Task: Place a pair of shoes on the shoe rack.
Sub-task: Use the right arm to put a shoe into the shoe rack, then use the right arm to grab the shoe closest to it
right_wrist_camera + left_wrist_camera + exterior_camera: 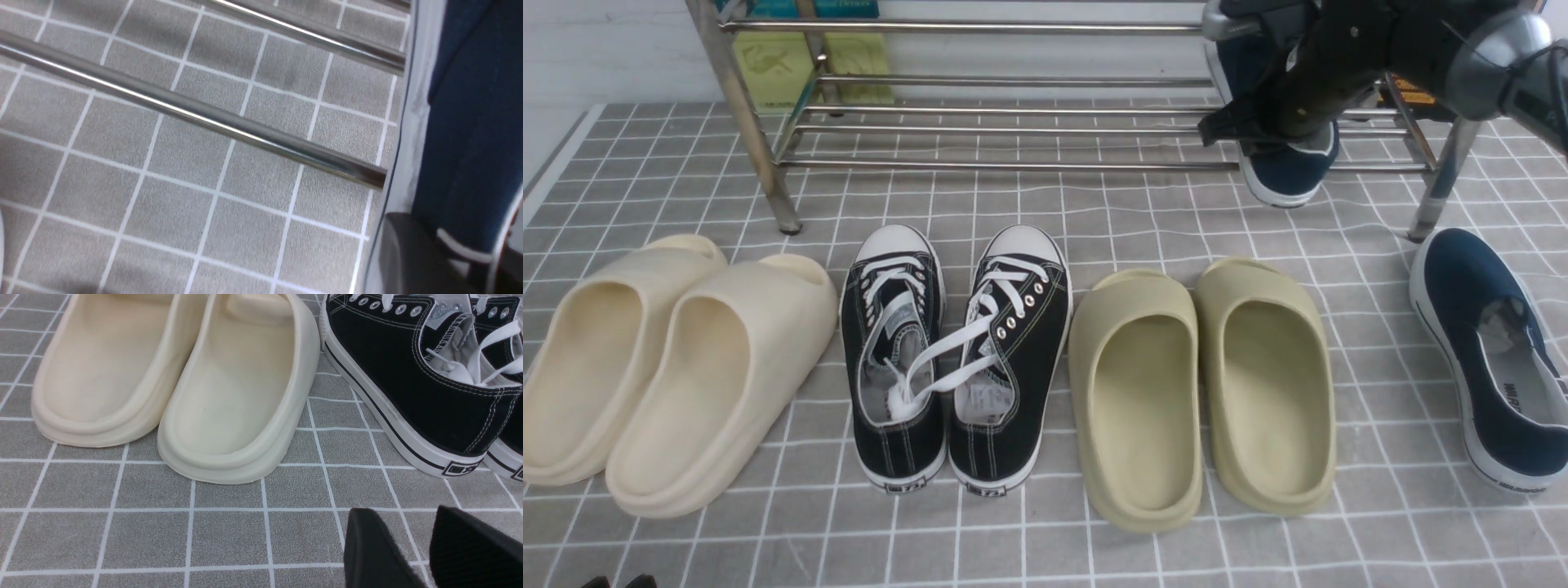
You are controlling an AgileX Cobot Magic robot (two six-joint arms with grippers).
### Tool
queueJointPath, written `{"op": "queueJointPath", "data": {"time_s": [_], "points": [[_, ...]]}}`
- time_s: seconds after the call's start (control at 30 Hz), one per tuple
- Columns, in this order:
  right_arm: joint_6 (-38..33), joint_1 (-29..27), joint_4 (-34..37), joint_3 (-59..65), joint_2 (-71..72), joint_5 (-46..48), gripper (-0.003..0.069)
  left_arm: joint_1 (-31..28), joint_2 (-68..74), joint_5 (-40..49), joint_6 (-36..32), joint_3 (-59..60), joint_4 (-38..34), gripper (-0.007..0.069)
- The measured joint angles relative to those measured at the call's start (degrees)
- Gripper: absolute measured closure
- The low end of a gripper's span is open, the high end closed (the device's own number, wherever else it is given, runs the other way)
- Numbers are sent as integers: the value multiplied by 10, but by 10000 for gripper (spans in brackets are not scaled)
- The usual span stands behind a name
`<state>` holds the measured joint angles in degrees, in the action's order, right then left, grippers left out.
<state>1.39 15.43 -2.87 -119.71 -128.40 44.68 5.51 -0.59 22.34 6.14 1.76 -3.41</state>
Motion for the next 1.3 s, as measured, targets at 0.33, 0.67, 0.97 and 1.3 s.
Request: {"op": "queueJointPath", "data": {"time_s": [0.33, 0.67, 0.97, 1.3], "points": [[0, 0, 29, -6, 36, 41, 86, 0, 0, 0, 0, 0, 0, 386], [0, 0, 24, -6, 233, 116, 82, 0, 0, 0, 0, 0, 0, 386], [33, 0, 17, -10, 369, 214, 97, 0, 0, 0, 0, 0, 0, 386], [41, 0, 13, 112, 375, 206, 97, 0, 0, 0, 0, 0, 0, 386]]}}
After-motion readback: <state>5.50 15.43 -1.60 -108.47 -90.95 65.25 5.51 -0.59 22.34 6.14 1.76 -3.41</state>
